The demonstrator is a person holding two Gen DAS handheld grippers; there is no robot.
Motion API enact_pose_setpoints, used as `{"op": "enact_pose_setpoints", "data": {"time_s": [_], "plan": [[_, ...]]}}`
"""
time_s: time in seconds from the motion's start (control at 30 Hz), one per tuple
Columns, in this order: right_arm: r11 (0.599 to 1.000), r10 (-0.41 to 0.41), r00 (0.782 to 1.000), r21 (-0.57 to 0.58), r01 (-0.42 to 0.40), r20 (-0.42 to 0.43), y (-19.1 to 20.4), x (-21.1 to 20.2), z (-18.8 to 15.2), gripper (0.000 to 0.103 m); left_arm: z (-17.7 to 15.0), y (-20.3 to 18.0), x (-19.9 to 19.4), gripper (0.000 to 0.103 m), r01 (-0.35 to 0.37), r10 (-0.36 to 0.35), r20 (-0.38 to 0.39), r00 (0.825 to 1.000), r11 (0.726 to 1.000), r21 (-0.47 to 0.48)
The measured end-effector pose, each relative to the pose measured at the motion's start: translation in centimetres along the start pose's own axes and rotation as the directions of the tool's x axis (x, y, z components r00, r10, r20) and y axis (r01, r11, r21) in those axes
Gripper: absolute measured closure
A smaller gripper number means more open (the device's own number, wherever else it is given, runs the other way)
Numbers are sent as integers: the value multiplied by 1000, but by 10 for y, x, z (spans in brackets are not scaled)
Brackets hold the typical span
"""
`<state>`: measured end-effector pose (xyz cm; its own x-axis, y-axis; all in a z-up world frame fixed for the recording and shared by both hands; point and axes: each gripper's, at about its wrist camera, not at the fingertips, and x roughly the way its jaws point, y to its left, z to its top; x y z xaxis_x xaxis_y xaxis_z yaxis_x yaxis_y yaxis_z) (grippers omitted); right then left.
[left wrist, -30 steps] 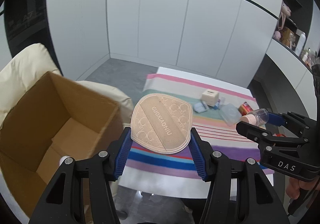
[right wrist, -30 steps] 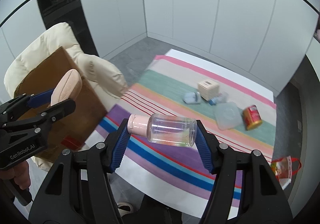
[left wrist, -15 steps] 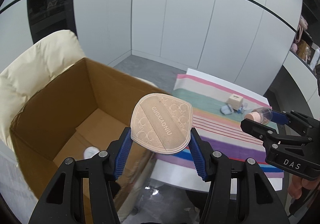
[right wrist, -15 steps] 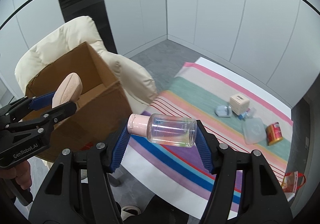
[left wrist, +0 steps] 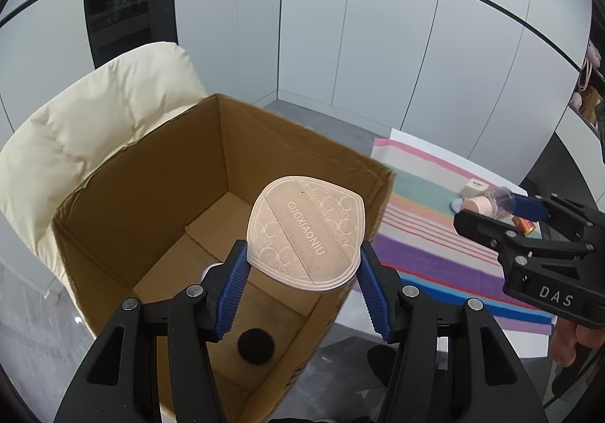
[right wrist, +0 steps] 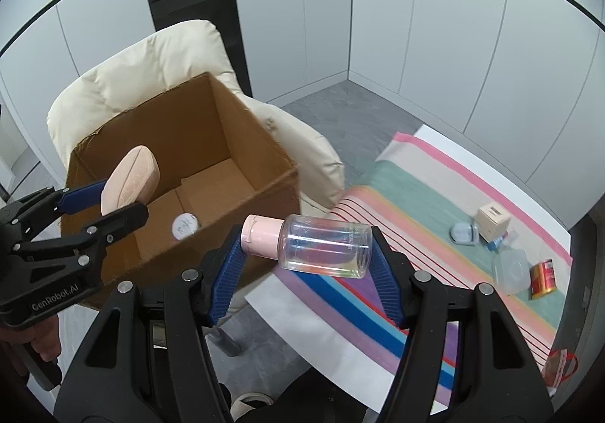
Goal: Organize objects
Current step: 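Open the left tool over the box while the right tool lowers the clear bottle inside, then open the right tool to drop the clear bottle into the box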
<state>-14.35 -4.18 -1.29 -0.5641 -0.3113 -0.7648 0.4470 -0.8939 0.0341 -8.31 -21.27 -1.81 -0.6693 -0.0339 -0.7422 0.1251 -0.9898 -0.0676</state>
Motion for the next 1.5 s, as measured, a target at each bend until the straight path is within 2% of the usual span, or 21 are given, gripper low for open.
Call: {"op": "enact_pose_setpoints", "data": {"time_s": [0.4, 0.53, 0.7, 0.8, 0.97, 1.5], "plan": [[998, 29, 999, -50, -28, 19, 41, 8, 13, 38, -13, 27, -5, 42, -18, 18, -25, 1000, 1000, -6], [997, 44, 999, -64, -42, 24, 51, 9, 16, 38, -15, 27, -16, 37, -26, 26, 9, 1000, 1000, 10], [996, 59, 998, -75, -56, 36, 63, 8, 21, 38, -17, 38, -33, 4, -35, 38, 66, 997, 998, -43], [995, 66, 997, -79, -64, 35, 68, 10, 24, 38, -17, 50, -38, 4, -39, 47, 81, 996, 995, -90], [993, 83, 996, -91, -80, 27, 82, 14, 25, 38, -19, 65, -46, 4, -84, 94, 94, 991, 990, -111], [973, 141, 990, -185, -141, -14, 143, 33, 23, 37, -36, 118, -65, 3, -162, 182, 77, 980, 965, -207]]}}
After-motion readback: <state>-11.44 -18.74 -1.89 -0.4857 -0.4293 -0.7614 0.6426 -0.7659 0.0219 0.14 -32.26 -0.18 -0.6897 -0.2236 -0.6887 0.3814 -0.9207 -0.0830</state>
